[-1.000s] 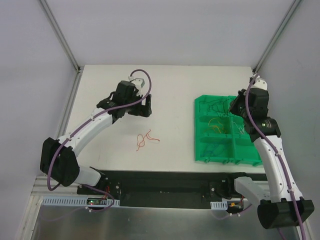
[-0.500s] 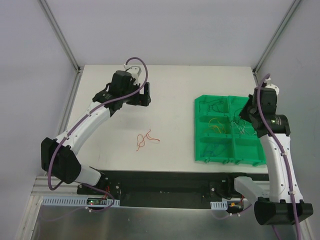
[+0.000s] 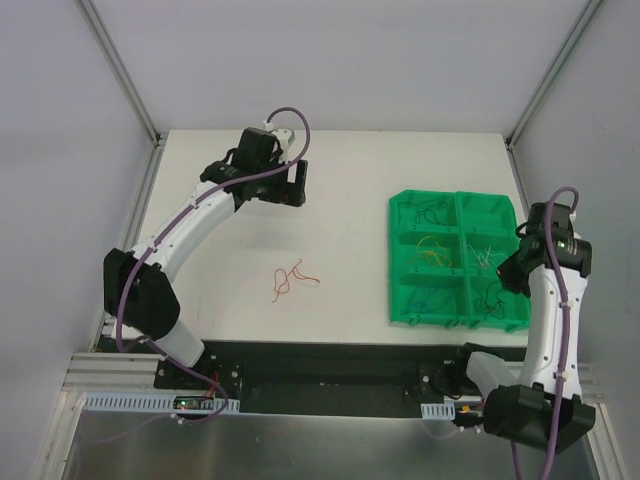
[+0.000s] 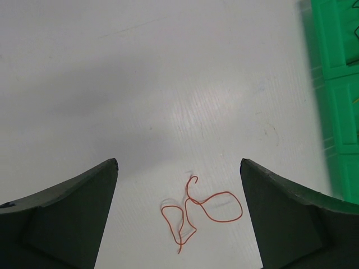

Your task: Untangle the cables

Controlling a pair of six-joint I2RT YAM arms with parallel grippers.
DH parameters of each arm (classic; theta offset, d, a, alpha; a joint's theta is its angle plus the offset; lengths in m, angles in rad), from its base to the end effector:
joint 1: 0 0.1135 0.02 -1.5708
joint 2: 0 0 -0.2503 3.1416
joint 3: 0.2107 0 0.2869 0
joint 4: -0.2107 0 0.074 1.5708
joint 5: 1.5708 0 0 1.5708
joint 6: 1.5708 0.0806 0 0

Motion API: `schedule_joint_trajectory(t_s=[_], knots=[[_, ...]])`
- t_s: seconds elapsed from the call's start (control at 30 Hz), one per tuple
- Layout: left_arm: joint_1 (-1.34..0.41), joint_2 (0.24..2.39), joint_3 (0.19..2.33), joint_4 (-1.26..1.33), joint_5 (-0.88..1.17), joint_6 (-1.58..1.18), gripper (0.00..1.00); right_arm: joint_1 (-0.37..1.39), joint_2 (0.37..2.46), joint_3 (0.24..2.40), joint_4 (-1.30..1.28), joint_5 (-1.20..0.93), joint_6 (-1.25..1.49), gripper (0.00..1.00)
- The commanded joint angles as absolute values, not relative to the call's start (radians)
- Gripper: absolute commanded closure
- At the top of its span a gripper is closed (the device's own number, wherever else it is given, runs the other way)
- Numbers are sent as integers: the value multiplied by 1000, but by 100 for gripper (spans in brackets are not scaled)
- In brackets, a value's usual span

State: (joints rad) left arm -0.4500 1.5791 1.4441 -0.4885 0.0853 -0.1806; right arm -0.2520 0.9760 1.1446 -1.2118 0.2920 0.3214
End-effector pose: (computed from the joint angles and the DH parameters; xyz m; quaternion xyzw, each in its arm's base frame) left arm 0.3873 -0.1947 0.2954 0.1387 0.8784 -0.1774 0.4215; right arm 0.2096 -0.0779 0.2964 0.3065 0.9054 -0.1314 0.2627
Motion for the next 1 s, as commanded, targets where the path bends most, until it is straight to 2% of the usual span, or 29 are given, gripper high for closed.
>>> schedule_joint_trajectory(t_s=[0.0,0.17,0.2,0.47,0.77,0.8,0.97], knots=[[-442,1589,1516,-549,57,-112,11,-290,1037,1080,-1145,103,333,100],[-442,1595,1525,-591,49,-75,12,-330,1083,1016,-1083,95,357,100],[-442,1595,1522,-592,49,-71,12,-331,1101,1014,-1094,100,360,97],[-439,1582,1502,-591,34,-48,12,-333,1155,1043,-1132,291,334,94],[-425,1497,1434,-568,31,-22,11,-333,1151,933,-962,229,311,82],[-423,1487,1424,-566,22,-21,11,-333,1147,925,-951,215,305,78],[-422,1428,1373,-561,12,-17,11,-327,1120,991,-998,187,304,45]])
